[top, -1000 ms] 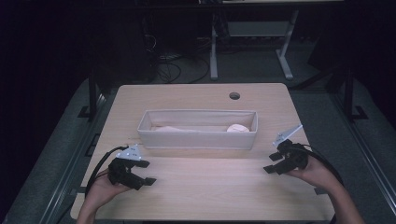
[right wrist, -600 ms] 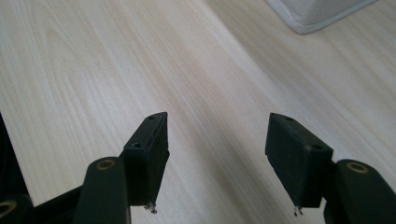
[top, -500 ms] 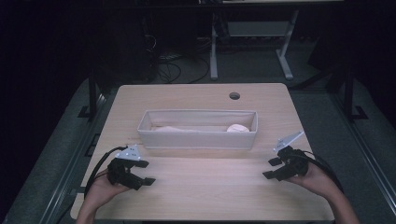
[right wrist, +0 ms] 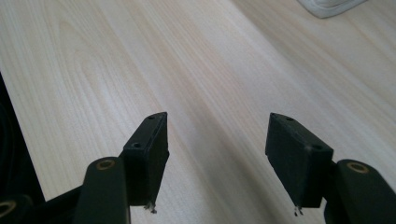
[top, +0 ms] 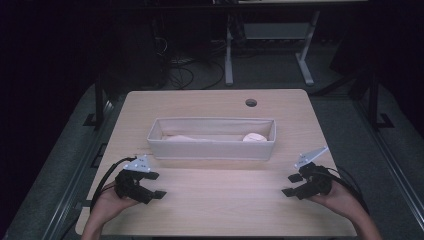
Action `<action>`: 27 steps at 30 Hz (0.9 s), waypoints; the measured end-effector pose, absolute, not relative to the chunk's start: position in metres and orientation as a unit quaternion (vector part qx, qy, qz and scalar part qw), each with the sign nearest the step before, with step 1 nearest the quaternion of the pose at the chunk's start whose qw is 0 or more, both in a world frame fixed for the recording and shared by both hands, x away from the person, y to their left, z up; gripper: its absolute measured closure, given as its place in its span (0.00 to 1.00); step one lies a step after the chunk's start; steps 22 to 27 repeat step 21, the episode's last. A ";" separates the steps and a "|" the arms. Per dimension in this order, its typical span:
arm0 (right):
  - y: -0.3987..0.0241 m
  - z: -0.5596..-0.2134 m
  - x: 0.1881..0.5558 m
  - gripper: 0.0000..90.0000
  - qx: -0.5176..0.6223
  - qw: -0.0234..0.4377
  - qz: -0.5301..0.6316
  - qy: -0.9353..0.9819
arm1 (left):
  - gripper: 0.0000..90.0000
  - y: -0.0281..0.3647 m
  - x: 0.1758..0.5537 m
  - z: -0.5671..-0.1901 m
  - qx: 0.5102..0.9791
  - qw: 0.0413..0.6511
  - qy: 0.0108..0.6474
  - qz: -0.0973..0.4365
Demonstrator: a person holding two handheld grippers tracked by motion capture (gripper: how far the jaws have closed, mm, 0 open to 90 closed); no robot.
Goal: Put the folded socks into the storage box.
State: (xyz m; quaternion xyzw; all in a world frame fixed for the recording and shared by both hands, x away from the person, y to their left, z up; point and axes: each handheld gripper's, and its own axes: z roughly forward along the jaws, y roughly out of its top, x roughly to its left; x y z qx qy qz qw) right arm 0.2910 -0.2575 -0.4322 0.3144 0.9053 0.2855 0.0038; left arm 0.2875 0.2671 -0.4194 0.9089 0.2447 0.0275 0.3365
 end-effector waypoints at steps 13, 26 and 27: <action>-0.257 -0.439 0.282 0.43 0.316 0.004 0.293 0.902 | 0.28 0.268 0.287 -0.419 0.909 0.336 0.244 0.029; -0.255 -0.438 0.277 0.43 0.316 0.007 0.299 0.900 | 0.28 0.268 0.287 -0.419 0.909 0.336 0.243 0.031; -0.255 -0.438 0.277 0.43 0.316 0.007 0.299 0.900 | 0.28 0.268 0.287 -0.419 0.909 0.336 0.243 0.031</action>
